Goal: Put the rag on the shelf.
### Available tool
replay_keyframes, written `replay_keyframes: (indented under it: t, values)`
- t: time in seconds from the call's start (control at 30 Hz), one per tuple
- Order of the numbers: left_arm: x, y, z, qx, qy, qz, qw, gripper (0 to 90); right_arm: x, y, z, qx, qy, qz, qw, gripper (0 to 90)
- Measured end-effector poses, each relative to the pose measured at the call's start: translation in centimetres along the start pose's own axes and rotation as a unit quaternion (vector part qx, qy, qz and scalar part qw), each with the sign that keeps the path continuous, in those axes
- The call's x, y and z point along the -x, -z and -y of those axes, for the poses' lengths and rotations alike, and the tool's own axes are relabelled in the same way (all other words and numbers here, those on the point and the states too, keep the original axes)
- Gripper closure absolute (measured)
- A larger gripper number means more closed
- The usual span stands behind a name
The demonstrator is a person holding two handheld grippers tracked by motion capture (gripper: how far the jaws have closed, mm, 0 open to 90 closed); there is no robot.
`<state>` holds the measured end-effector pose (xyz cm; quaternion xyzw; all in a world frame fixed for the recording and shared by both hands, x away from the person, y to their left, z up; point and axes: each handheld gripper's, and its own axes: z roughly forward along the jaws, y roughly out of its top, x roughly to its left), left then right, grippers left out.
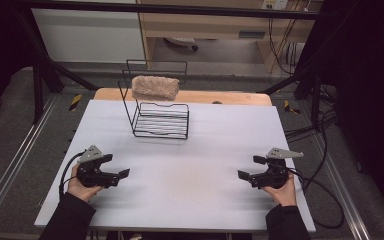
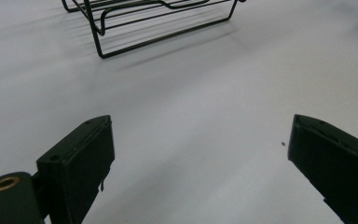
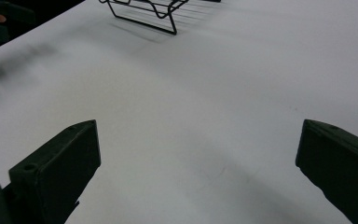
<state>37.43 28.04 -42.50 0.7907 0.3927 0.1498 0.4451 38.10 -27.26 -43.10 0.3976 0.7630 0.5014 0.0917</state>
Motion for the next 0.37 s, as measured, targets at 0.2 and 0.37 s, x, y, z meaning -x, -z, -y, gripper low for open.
replay_keyframes:
  t: [0.2,0.37]
  values:
    - [0.0,-0.1,0.8,-0.003,-0.002,-0.003,1.0000,7.2,0.3,0.2,1.1,-0.013,-0.001,0.004,0.9999,0.4]
    - [-0.2,0.0,1.2,-0.004,0.005,-0.001,1.0000,7.2,0.3,0.2,1.2,-0.017,-0.001,0.004,0.9998,0.4]
